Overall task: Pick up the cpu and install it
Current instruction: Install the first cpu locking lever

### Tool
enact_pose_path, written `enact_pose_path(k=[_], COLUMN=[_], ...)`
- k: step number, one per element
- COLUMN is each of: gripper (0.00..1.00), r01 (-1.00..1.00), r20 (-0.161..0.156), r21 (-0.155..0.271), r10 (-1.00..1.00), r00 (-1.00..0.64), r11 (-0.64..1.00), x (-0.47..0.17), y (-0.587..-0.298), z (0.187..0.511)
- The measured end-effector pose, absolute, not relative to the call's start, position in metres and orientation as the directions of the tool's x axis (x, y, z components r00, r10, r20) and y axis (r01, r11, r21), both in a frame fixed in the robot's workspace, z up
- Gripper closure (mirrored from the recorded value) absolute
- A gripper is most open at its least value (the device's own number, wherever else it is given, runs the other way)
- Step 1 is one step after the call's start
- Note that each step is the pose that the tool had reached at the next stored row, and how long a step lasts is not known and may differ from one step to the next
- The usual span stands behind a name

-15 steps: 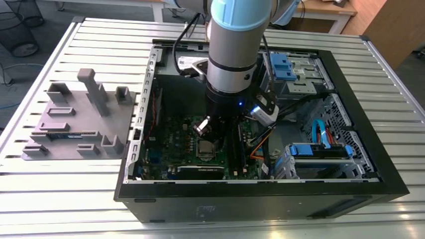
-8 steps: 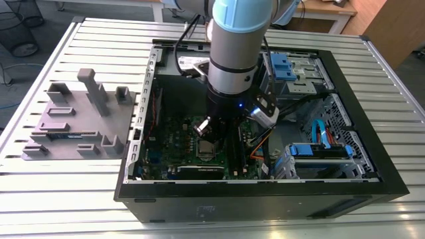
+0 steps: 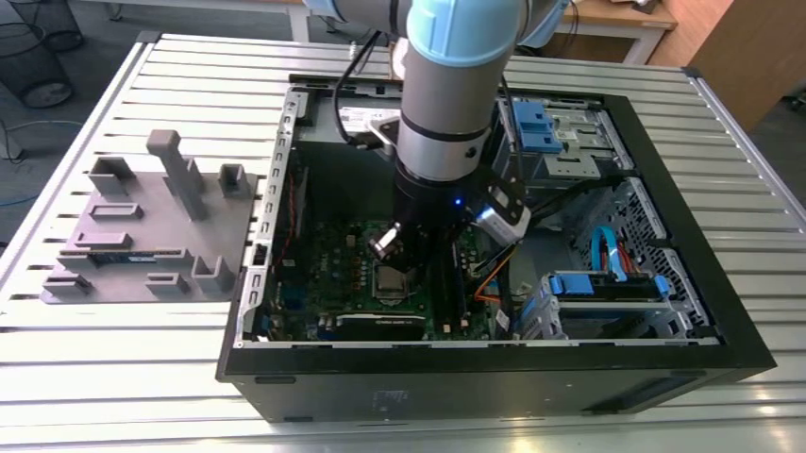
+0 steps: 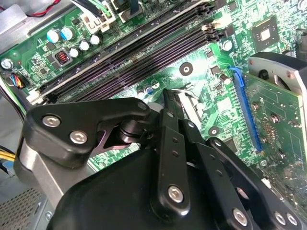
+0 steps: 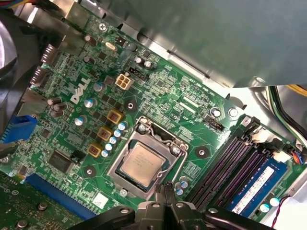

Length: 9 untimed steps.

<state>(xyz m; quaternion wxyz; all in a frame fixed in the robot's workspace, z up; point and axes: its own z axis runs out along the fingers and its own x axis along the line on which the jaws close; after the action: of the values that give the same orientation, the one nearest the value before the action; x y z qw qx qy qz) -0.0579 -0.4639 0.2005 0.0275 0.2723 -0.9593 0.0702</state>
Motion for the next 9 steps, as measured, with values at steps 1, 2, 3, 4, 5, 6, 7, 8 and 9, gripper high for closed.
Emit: enact_pose_path(k=[1,2,3,4,5,6,7,8,9], gripper=[0.89,0.89,0.89,0.89,0.89,0.89,0.89,0.89,0.89], r01=[-0.524,-0.523,-0.523,-0.523,-0.523,-0.523,-0.523,-0.523,-0.523], r20=[0.091,0.091,0.091,0.091,0.091,0.091,0.090,0.090,0.089], r21=[-0.120,-0.120,-0.120,-0.120,-0.120,-0.120,-0.120,-0.120,-0.120], r10=[-0.517,-0.516,-0.516,-0.516,-0.516,-0.516,-0.516,-0.516,-0.516], r00=[-0.851,-0.852,-0.852,-0.852,-0.852,-0.852,-0.852,-0.852,-0.852], r11=[0.843,0.844,0.844,0.844,0.844,0.844,0.844,0.844,0.844], x=[-0.0578,-0.0578,-0.0578,-0.0577,-0.0577,-0.0577,-0.0577,-0.0577,-0.0578], y=[-0.4640,-0.4640,-0.4640,-0.4640,-0.4640,-0.4640,-0.4641,-0.4643,-0.4647], z=[0.2001,0.1997,0.1996,0.1995,0.1994,0.1992,0.1990,0.1987,0.1984])
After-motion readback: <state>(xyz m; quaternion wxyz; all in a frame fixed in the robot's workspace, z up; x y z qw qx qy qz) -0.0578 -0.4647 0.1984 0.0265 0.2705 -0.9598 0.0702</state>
